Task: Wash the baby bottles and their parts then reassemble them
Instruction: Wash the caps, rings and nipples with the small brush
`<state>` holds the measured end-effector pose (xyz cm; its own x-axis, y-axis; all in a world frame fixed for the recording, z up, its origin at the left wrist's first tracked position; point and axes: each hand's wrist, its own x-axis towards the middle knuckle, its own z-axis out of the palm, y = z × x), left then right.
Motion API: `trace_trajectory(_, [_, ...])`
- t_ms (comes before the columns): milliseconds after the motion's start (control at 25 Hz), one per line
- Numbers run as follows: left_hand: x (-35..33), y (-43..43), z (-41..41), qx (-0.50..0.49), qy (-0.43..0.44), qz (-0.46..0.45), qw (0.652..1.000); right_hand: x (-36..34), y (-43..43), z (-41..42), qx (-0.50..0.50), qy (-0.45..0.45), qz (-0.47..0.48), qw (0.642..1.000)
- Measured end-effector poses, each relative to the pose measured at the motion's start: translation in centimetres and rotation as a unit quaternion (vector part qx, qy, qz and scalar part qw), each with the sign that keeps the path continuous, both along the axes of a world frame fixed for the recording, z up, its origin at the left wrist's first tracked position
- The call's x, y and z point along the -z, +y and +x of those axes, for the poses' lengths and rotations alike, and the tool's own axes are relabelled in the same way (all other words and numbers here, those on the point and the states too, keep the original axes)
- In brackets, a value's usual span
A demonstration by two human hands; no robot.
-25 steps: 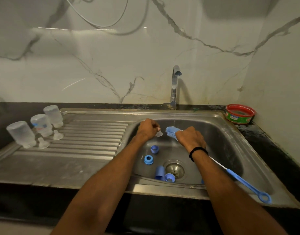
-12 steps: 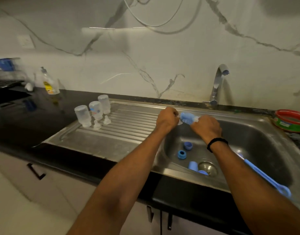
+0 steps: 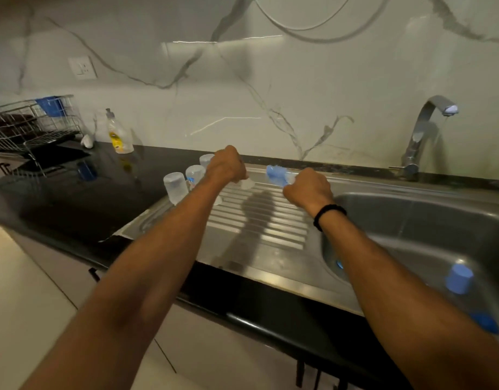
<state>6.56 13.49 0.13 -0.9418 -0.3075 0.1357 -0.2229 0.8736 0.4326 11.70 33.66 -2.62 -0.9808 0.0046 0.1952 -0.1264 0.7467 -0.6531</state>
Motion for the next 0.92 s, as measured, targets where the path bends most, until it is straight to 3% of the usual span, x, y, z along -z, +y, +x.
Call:
trace_trajectory(280, [0.5, -4.0, -2.3, -0.049, -0.061, -0.131, 0.988, 0.9, -5.1, -3.4, -0.029, -0.013, -0.022, 0.999])
trace_trajectory(920, [4.6, -5.7, -6.3, -0.029, -0.052, -0.129, 0.99, 4.0, -8.3, -6.9, -0.028, -0.018, -0.003, 0.999])
